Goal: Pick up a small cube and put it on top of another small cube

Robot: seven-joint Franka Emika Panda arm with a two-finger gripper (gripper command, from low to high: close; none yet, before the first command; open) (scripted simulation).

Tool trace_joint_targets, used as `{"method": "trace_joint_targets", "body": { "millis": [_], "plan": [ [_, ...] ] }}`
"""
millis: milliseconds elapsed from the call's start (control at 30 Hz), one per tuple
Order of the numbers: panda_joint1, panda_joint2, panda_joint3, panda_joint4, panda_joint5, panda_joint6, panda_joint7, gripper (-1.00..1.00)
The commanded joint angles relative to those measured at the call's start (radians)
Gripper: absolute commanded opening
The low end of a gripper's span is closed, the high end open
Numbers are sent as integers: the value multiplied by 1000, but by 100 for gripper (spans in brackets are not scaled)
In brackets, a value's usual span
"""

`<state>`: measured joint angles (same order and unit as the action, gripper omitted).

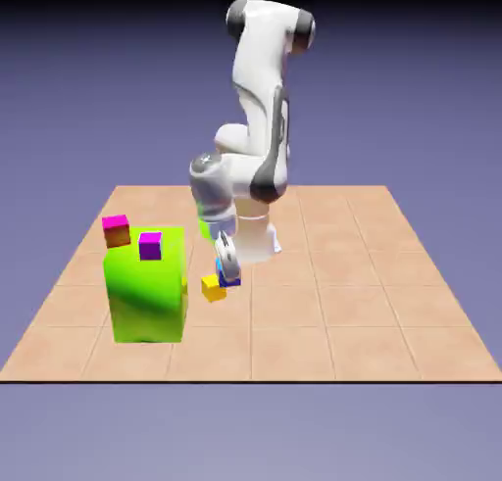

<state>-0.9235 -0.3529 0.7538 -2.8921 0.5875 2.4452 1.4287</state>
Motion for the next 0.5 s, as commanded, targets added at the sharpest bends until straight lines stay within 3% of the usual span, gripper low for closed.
{"method": "trace_joint_targets", "body": {
  "millis": [0, 267, 467],
  "plan": [
    [-25, -36, 13, -19, 30, -20, -39, -100],
    [-203, -299, 105, -157, 258, -160, -332, -100],
    [-212, -118, 127, -161, 256, 24, -329, -100]
  ]
}}
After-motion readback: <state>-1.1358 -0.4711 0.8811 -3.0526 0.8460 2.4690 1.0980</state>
